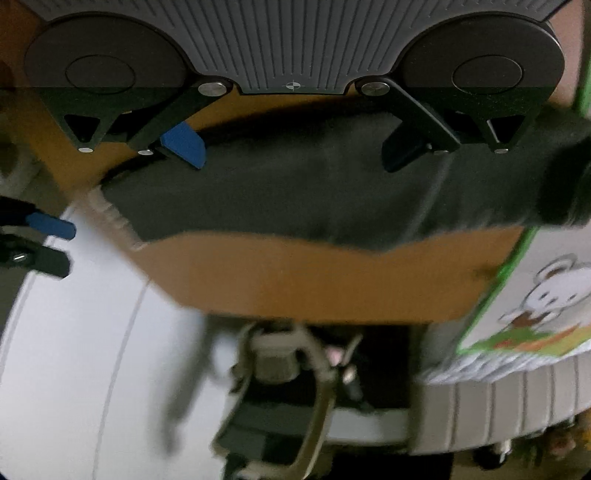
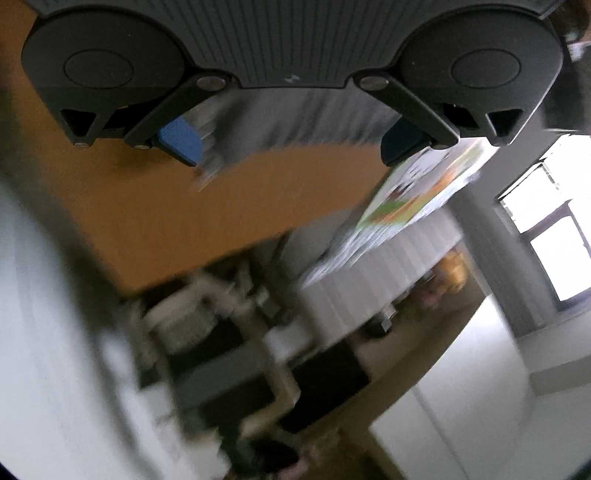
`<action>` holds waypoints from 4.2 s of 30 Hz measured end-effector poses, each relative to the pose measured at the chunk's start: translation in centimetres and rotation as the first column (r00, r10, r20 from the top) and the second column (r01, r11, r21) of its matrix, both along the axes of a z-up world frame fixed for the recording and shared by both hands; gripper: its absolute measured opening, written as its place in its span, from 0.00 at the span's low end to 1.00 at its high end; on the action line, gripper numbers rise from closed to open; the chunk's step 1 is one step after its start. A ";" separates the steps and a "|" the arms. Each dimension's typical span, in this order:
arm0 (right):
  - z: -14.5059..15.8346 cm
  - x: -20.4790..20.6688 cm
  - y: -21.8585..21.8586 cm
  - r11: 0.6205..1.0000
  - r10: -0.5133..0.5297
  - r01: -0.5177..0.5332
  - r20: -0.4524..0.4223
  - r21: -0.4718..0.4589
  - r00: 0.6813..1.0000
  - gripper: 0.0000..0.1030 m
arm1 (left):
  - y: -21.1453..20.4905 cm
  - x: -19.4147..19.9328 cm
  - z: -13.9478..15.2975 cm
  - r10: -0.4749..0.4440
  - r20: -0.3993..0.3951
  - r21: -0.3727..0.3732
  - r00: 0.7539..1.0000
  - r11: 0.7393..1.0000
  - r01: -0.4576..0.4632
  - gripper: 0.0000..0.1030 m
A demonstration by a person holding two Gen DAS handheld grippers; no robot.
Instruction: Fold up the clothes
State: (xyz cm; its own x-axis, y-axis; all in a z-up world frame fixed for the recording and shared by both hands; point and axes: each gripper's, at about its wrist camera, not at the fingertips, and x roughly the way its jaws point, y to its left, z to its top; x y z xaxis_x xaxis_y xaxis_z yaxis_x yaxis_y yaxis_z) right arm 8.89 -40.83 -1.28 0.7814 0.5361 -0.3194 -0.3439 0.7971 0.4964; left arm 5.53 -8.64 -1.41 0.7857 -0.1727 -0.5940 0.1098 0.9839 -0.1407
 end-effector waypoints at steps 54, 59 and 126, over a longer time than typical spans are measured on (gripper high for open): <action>-1.4 -1.2 11.9 0.900 0.206 -0.191 -0.004 -0.392 0.979 0.17 | -3.9 7.0 -1.0 -0.027 -0.025 0.050 0.999 0.998 0.028 0.71; -1.4 -1.4 11.9 0.900 0.218 -0.204 -0.008 -0.384 0.976 0.18 | -3.1 7.2 -2.1 0.005 -0.050 0.070 0.999 0.998 -0.001 0.74; -0.6 -1.1 11.6 0.857 0.130 -0.076 0.071 -0.509 0.989 0.54 | -4.2 9.5 -2.7 -0.021 -0.086 0.036 0.996 0.999 0.024 0.57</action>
